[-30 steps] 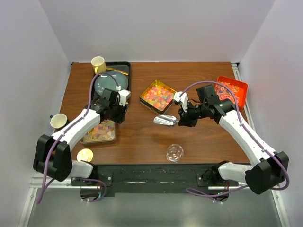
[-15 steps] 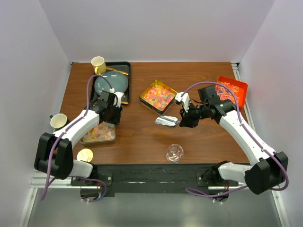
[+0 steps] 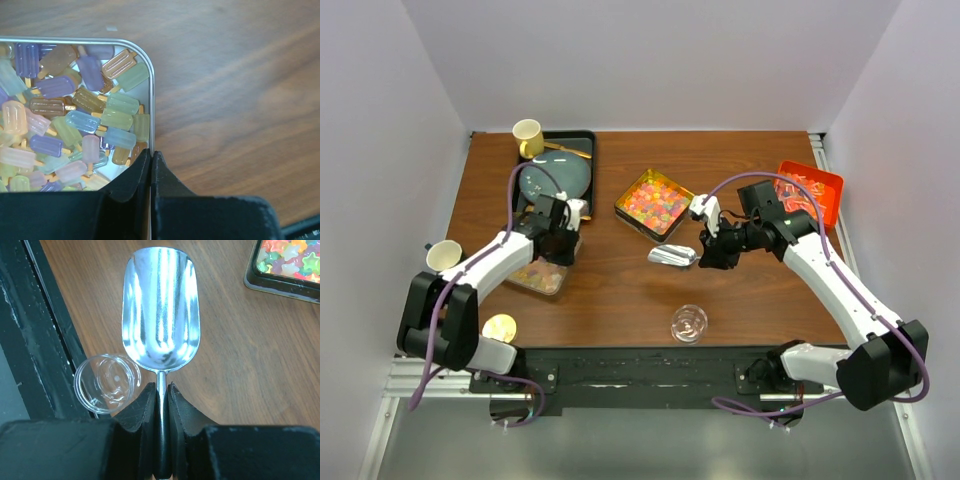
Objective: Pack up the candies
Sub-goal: Move the storage box to the center of the board.
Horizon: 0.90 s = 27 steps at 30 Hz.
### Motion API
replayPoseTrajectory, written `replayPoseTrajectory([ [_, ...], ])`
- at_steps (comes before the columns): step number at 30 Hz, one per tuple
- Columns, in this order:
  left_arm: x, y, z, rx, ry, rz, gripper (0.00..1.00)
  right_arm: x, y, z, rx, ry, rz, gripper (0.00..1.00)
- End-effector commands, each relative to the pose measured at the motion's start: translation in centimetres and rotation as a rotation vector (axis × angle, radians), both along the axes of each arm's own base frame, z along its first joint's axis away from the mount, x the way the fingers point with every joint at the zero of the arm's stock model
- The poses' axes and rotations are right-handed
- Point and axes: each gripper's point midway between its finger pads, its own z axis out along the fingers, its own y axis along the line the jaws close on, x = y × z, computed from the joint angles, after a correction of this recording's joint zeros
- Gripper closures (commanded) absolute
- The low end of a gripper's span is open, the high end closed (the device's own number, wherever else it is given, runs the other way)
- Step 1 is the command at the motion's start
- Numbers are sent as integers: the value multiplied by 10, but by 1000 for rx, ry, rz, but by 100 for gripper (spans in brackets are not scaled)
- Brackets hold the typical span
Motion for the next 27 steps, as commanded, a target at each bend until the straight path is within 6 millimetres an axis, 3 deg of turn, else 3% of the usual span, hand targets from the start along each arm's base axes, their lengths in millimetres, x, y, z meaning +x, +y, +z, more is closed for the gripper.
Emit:
replayPoseTrajectory([
  [1,-18,-44,2,-85,10,-137,100,10,1,13,9,-44,-7,100],
  [8,-51,-94,-8,-152,71,-314,100,15,-7,13,-15,-55,-31,100],
  [15,-79,-166,-2,-139,-5,-658,100,31,-33,13,-44,-48,-143,100],
  [20,-86,-215,3,-124,-56,-848,100,44,-58,15,-75,-96,-201,100],
  [27,-71,-250,1,-70,-148,-1016,100,58,-87,18,-113,-127,-220,100],
])
